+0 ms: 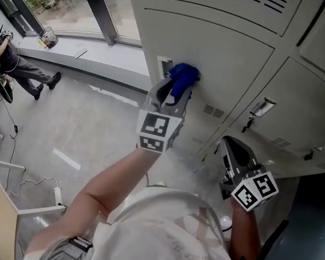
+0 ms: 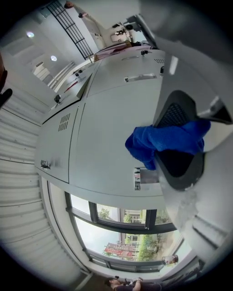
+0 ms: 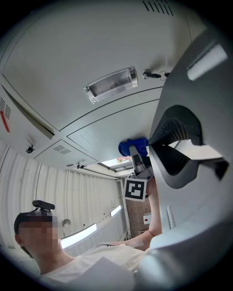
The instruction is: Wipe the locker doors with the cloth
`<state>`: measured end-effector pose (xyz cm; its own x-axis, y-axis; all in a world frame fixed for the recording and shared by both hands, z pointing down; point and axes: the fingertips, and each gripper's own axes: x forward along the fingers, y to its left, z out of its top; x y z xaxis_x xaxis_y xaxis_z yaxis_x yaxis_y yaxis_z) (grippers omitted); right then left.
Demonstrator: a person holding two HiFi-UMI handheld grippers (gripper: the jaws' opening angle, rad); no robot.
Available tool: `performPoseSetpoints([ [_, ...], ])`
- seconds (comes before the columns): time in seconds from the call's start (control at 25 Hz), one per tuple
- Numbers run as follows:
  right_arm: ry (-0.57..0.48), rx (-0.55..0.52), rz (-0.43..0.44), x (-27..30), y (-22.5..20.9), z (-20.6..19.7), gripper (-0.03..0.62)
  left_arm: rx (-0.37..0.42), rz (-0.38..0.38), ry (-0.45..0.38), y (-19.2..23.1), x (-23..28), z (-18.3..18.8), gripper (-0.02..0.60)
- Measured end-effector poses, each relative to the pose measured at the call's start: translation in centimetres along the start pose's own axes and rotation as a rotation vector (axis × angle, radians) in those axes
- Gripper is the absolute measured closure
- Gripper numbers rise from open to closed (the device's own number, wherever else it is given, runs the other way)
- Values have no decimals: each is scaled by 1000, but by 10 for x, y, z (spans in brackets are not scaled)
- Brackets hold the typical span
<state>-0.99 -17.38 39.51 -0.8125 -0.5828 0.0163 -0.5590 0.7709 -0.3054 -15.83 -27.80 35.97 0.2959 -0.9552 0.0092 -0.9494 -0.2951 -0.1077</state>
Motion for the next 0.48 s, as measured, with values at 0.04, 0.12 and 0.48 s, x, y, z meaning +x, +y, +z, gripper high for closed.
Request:
performPoseSetpoints([
  [0.04,1,-1,6,2,3,0,586,2,9,1,4,-1,-1,445],
  [0.12,4,-2,14,7,7,-1,586,10,24,2,11,-2,-2,444],
  [0.48,8,-5,0,9,8,-3,586,32,64,0,32,-9,-4,445],
])
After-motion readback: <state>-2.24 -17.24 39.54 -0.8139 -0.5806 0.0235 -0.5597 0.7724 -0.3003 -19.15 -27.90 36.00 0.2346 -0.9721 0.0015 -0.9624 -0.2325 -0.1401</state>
